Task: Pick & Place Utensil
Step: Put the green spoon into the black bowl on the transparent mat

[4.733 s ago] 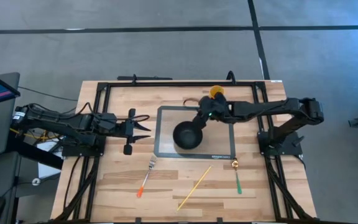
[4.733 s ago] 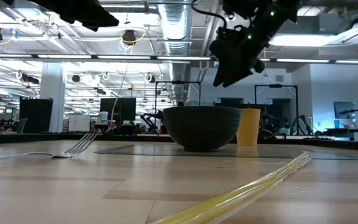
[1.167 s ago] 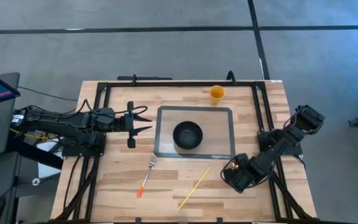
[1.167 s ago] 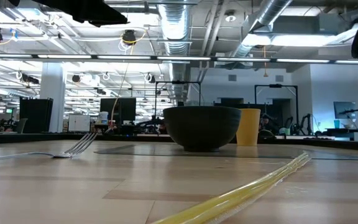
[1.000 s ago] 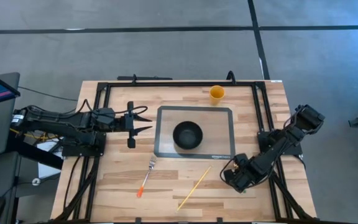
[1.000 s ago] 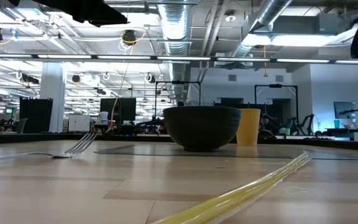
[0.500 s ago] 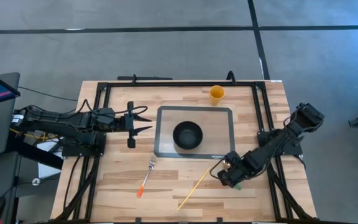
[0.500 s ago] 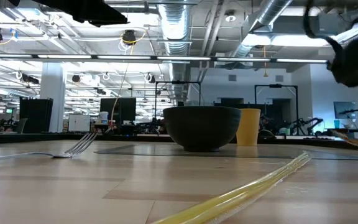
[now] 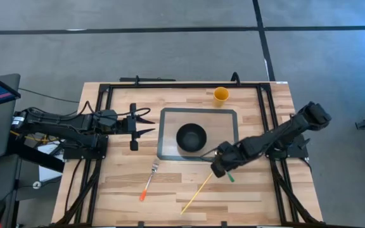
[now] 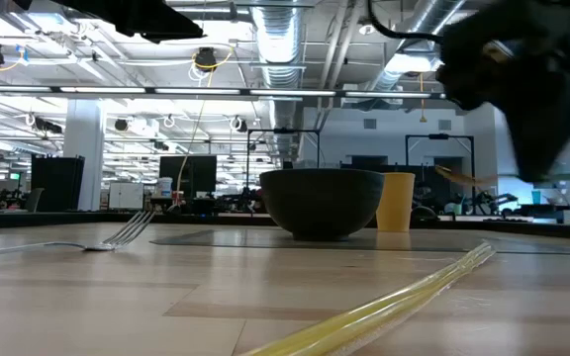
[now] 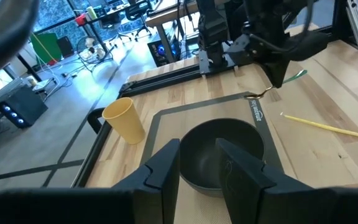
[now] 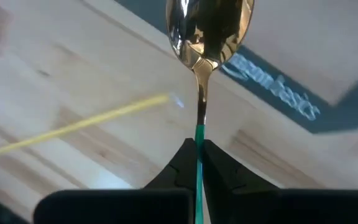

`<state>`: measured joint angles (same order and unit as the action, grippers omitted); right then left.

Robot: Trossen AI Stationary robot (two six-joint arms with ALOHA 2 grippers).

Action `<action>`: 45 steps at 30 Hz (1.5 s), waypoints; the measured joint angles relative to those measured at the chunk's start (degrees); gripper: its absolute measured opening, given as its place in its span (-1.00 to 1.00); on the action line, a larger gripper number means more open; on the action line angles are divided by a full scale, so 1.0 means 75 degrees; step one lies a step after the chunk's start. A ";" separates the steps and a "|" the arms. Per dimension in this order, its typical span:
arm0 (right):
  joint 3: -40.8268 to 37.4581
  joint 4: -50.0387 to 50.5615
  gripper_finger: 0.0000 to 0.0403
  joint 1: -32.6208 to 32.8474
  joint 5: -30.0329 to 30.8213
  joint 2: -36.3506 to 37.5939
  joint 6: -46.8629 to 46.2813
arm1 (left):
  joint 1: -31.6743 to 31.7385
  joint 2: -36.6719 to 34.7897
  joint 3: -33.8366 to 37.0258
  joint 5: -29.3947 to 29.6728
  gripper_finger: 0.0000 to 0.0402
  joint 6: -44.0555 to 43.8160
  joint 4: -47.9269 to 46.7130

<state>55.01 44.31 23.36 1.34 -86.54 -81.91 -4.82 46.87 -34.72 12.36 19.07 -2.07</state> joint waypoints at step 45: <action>0.0694 -0.3174 -0.96 -0.4039 -0.4101 -0.1206 0.0574 | -0.0003 0.0000 0.0003 0.0002 -0.48 0.0023 0.0000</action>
<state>60.21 20.51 -6.93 -29.41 -95.59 -77.60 -4.84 46.87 -34.70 12.37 19.25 -2.06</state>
